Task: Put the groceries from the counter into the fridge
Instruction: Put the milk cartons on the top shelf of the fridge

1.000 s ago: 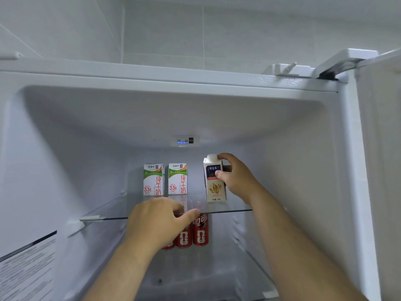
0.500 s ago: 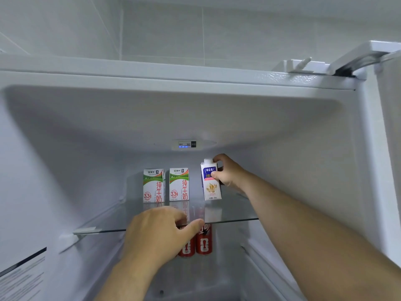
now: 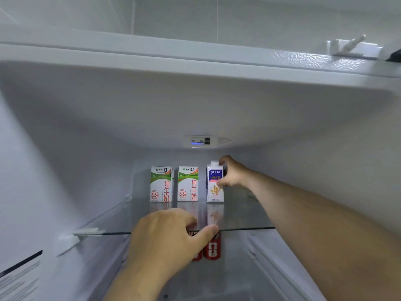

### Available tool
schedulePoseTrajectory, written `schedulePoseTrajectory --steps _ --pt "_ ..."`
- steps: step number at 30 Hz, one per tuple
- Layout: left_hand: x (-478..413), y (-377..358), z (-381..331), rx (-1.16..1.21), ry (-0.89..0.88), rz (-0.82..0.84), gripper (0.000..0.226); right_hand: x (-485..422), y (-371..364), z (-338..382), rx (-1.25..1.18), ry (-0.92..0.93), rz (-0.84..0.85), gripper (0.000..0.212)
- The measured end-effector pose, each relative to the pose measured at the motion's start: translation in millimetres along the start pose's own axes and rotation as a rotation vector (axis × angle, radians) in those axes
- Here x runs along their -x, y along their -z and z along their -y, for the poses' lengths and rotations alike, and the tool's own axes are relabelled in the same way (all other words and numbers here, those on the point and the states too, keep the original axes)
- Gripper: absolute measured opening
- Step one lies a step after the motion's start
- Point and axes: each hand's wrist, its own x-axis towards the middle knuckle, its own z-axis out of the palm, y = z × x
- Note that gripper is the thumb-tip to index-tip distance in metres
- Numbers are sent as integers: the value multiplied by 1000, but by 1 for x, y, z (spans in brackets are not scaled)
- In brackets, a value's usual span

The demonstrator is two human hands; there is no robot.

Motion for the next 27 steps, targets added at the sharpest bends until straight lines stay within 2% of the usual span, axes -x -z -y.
schedulePoseTrajectory --steps 14,19,27 --pt "-1 3 -4 -67 15 34 76 -22 -6 -9 -5 5 30 65" --pt "0 1 -3 -66 22 8 83 -26 -11 -8 -32 3 29 67" --pt "-1 4 -4 -60 16 50 77 -24 -10 -9 -29 15 40 65"
